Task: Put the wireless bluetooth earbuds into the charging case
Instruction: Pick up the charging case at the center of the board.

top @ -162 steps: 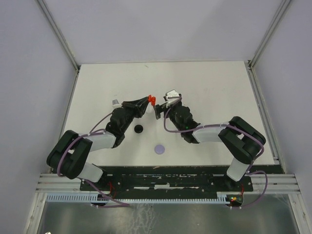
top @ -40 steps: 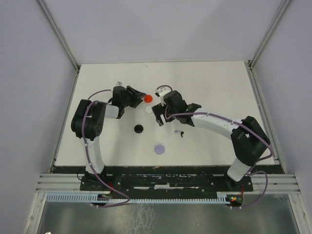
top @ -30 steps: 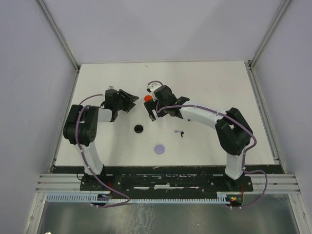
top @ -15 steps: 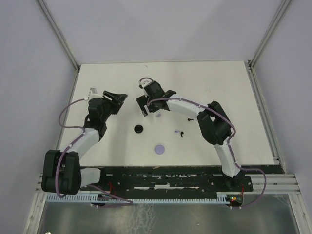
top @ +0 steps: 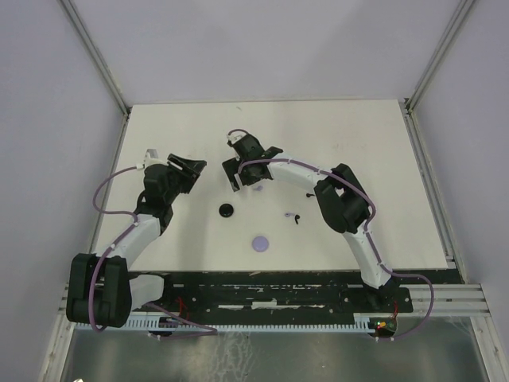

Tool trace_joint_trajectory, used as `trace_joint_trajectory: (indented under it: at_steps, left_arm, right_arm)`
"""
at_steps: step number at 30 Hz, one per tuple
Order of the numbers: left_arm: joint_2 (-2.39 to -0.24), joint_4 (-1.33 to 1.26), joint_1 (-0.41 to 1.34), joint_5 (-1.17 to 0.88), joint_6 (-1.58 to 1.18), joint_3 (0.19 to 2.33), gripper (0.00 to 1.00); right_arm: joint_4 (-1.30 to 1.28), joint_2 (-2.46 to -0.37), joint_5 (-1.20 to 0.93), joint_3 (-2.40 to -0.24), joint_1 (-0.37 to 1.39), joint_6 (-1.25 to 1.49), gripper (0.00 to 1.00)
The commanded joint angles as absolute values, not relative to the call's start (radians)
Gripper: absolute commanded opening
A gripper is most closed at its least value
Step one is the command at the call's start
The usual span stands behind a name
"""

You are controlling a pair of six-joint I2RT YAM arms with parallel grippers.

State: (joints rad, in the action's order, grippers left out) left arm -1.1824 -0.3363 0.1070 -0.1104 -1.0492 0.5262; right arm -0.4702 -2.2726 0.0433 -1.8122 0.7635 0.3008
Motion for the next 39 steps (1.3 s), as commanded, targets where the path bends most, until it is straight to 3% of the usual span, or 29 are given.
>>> trace_joint_trajectory:
  at_steps: [1, 32, 39]
  left_arm:
    - [-1.158, -0.357, 0.105, -0.107, -1.001, 0.524, 0.64]
    - [-1.122, -0.336, 0.081, -0.116, -0.994, 0.51, 0.64]
    - [-1.117, -0.334, 0.076, -0.118, -0.994, 0.503, 0.64]
  right_arm:
    - [-0.463, -2.288, 0.02, -1.873, 0.759, 0.316, 0.94]
    - [-0.491, -2.389, -0.096, -2.039, 0.764, 0.289, 0.93]
    - [-0.482, -2.372, -0.023, -2.02, 0.764, 0.289, 0.93]
